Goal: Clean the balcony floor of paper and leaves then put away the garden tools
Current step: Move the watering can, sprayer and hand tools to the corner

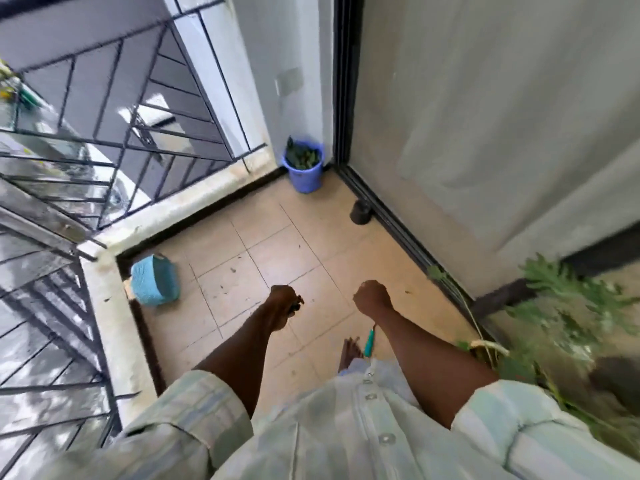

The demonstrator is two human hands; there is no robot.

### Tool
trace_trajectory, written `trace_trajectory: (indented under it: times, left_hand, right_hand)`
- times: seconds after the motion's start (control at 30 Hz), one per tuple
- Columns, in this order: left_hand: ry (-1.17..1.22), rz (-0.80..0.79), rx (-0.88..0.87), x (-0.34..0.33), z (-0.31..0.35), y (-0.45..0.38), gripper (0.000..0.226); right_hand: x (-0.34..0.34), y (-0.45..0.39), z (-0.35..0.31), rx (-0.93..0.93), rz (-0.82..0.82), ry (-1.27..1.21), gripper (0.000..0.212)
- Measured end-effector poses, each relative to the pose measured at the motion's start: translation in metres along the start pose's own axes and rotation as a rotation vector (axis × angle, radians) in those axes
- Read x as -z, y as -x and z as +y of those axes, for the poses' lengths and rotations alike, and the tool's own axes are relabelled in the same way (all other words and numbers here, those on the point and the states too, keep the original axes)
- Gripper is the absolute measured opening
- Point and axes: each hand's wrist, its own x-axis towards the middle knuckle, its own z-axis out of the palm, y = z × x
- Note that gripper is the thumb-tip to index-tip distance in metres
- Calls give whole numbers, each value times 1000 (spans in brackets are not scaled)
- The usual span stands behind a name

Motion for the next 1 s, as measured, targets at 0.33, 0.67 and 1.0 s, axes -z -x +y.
trace_trajectory:
  times: [0.33, 0.67, 1.0]
  left_hand:
    - [174, 88, -204, 37, 172, -130, 26]
    - [-51, 37, -265, 105, 344, -307, 30]
    - [-569, 153, -484, 68, 517, -421, 23]
  right_hand:
    - [88, -182, -155, 70, -82, 141, 27]
    - [137, -350, -288, -82, -76, -40, 23]
    - [194, -502, -346, -244, -14, -305, 20]
